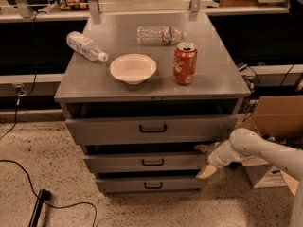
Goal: Open middle drawer
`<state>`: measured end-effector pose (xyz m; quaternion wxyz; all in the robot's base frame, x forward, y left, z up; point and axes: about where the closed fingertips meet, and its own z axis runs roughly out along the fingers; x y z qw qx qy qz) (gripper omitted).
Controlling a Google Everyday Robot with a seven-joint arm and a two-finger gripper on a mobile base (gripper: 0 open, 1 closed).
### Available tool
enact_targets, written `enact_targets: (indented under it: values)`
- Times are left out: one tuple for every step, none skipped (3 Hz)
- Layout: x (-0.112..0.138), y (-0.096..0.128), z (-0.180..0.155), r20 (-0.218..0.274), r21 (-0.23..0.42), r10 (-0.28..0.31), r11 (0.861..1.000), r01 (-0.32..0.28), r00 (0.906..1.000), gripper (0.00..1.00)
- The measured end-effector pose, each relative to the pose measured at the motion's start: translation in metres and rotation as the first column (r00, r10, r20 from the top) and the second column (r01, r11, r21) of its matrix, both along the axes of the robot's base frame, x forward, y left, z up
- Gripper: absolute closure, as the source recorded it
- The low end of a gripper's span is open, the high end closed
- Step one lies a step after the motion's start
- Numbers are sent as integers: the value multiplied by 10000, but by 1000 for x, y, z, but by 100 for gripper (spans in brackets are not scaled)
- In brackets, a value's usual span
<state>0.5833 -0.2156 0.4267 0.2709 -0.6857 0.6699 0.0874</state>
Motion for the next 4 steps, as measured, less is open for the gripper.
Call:
enact_targets:
  values:
    - [-1, -5, -8, -193, 10, -16, 10000, 16, 9998, 36]
    - [-13, -13, -12, -422, 47, 64, 10000, -62, 9991, 50]
    - [-20, -14, -11, -492, 98, 147, 9999, -143, 9987, 52]
    - [-20, -14, -3, -492, 98, 148, 9998, -143, 9987, 54]
